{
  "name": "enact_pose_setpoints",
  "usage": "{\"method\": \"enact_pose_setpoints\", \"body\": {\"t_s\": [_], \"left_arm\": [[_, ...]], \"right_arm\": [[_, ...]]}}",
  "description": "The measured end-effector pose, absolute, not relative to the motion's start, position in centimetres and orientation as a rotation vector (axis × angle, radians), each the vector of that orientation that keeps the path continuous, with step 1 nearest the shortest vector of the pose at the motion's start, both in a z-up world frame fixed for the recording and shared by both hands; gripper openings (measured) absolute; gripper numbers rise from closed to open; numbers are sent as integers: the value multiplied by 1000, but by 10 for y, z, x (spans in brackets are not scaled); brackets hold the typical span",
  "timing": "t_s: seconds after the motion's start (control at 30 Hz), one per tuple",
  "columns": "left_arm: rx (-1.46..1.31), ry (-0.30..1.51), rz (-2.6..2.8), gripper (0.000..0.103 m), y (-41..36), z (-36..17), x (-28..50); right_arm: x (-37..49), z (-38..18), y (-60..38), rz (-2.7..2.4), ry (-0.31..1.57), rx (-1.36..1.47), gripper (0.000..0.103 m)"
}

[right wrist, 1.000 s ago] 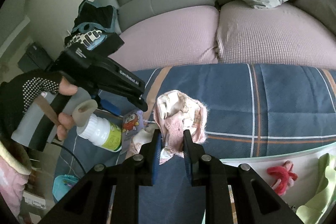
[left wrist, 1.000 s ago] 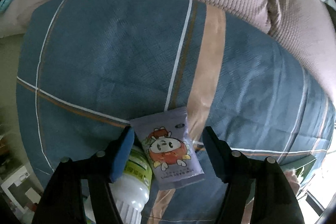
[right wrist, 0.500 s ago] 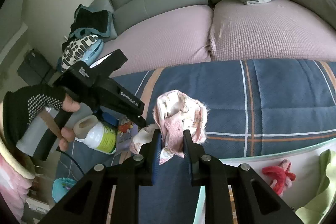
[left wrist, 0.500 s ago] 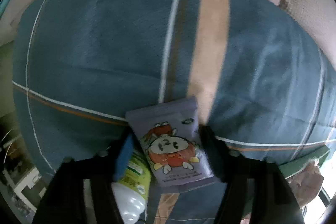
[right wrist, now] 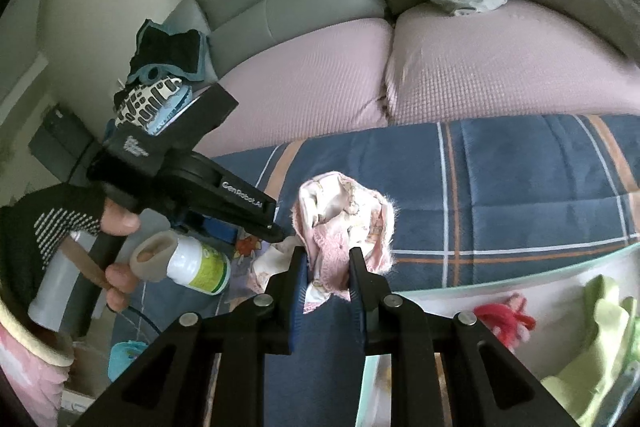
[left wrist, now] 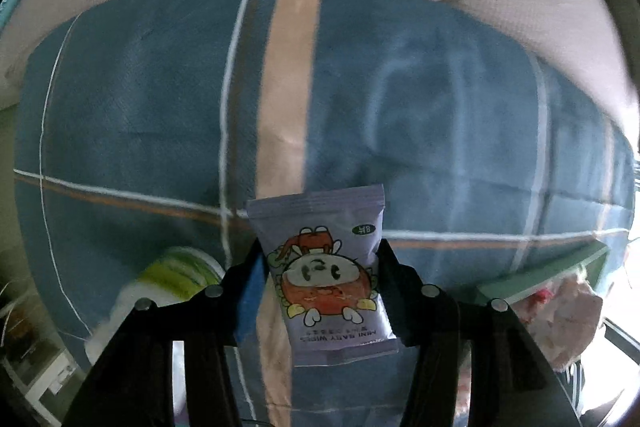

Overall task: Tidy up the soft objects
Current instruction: 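Lift the wipes pack and pink cloth and carry both over the white tray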

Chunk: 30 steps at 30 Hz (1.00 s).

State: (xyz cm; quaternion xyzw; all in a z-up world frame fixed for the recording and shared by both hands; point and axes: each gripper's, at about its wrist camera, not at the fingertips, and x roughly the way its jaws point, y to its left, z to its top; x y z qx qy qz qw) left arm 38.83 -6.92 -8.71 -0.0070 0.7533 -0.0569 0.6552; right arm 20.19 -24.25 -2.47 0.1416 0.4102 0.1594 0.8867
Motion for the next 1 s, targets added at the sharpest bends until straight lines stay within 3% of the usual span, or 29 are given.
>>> {"method": "enact_pose_setpoints", "body": {"t_s": [0.53, 0.73, 1.0], "left_arm": [[-88, 1504, -304, 54, -109, 24, 276], [-103, 1421, -375, 54, -114, 69, 219], [-132, 1319, -404, 54, -121, 89, 159]], "right_arm": [[107, 30, -293, 239, 787, 334, 21], [67, 30, -318, 185, 787, 375, 21], [23, 25, -344, 125, 795, 429, 21]]}}
